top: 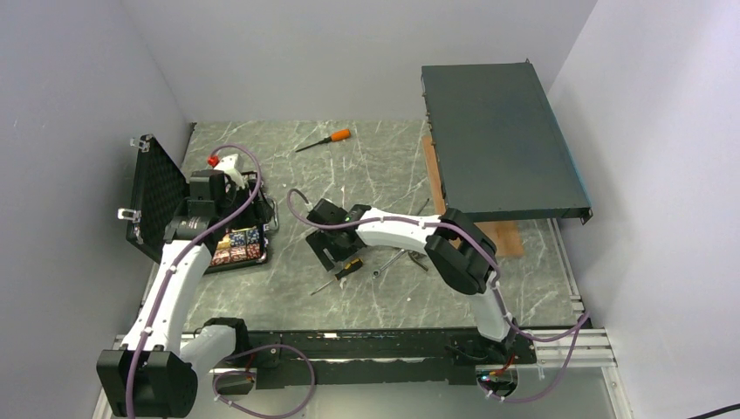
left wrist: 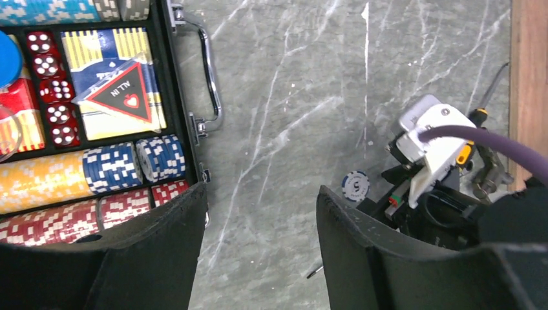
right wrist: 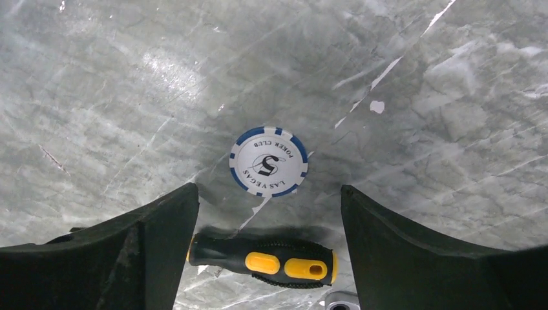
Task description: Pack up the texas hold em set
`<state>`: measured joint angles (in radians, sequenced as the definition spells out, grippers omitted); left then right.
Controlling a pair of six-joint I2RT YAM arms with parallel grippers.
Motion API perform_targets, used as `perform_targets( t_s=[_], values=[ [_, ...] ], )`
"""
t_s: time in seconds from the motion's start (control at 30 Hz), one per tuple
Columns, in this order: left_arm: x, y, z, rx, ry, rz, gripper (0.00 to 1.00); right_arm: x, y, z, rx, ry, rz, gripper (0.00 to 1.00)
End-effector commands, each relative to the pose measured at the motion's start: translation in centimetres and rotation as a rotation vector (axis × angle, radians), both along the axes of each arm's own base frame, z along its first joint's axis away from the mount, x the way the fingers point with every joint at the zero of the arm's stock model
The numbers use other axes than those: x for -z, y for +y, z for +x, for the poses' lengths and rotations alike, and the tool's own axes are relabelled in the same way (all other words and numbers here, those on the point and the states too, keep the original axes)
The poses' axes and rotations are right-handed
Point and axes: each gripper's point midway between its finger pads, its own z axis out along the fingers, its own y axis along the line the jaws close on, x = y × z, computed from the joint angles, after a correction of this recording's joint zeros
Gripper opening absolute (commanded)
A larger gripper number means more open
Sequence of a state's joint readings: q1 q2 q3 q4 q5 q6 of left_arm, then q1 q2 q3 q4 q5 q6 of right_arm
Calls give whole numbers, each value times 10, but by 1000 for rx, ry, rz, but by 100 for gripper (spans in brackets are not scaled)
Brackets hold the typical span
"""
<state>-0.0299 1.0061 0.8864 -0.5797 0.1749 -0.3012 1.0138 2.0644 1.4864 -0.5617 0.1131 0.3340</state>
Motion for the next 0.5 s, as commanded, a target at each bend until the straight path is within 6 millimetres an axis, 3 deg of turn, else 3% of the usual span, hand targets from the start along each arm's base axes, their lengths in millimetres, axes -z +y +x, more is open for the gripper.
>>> perform_targets(
  t_s=[0.0, 0.17, 0.47],
  values=[
    [-14, -11, 5, 57, -66, -29, 66, -11, 8, 9, 36, 20, 18, 80],
    [-16, -11, 4, 56, -68, -30, 66, -1, 8, 10, 40, 40, -22, 67],
    [-17, -10, 3, 52, -71, -28, 66, 11, 0, 12, 58, 33, -98, 58]
  ],
)
